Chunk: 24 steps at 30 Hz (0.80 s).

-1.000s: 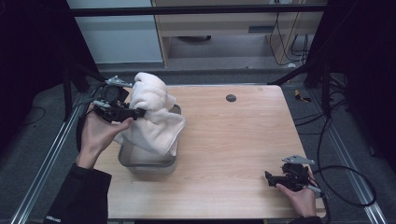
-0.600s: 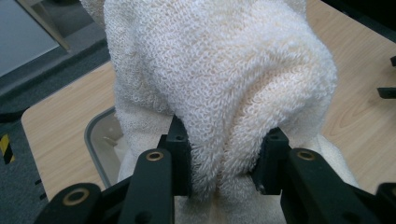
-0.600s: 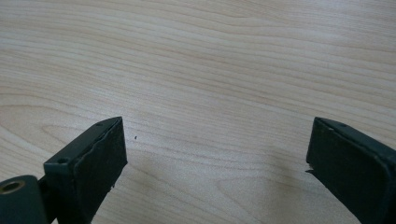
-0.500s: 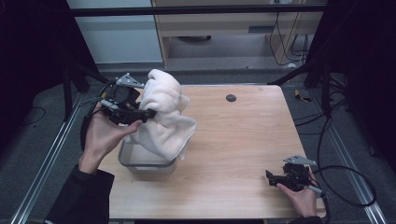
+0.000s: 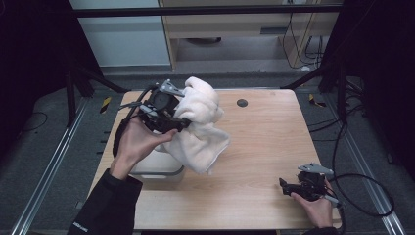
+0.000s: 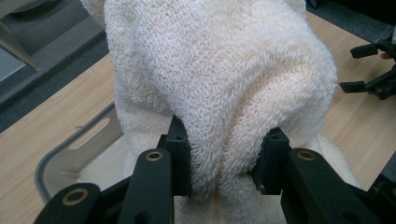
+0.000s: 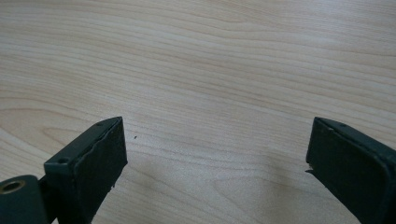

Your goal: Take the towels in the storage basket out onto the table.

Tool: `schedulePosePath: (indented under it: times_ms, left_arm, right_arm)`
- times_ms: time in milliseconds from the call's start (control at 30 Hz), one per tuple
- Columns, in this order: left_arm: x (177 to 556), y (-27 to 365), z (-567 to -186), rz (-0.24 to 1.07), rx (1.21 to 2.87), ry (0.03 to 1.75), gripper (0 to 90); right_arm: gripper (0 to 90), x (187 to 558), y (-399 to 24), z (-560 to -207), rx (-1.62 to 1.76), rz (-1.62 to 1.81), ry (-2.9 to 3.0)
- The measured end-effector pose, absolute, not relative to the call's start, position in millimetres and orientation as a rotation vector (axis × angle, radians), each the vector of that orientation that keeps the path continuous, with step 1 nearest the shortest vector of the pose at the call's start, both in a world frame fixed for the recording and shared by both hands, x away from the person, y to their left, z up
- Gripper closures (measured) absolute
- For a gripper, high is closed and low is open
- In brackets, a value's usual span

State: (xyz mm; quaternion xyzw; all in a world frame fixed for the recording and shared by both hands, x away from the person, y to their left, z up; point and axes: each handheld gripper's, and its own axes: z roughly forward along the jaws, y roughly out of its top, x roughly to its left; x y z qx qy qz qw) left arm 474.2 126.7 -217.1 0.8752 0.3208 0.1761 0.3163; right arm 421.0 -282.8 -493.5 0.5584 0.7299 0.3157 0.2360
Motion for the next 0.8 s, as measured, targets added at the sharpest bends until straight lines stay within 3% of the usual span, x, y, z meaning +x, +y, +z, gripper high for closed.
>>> schedulePosePath:
  times_ms: [800]
  left_arm:
    - [489.8, 52.8, -263.5, 0.359, 2.397, 0.741, 64.1]
  right_arm:
    - [4.4, 420.1, -284.8, -492.0, 1.523, 0.866, 1.989]
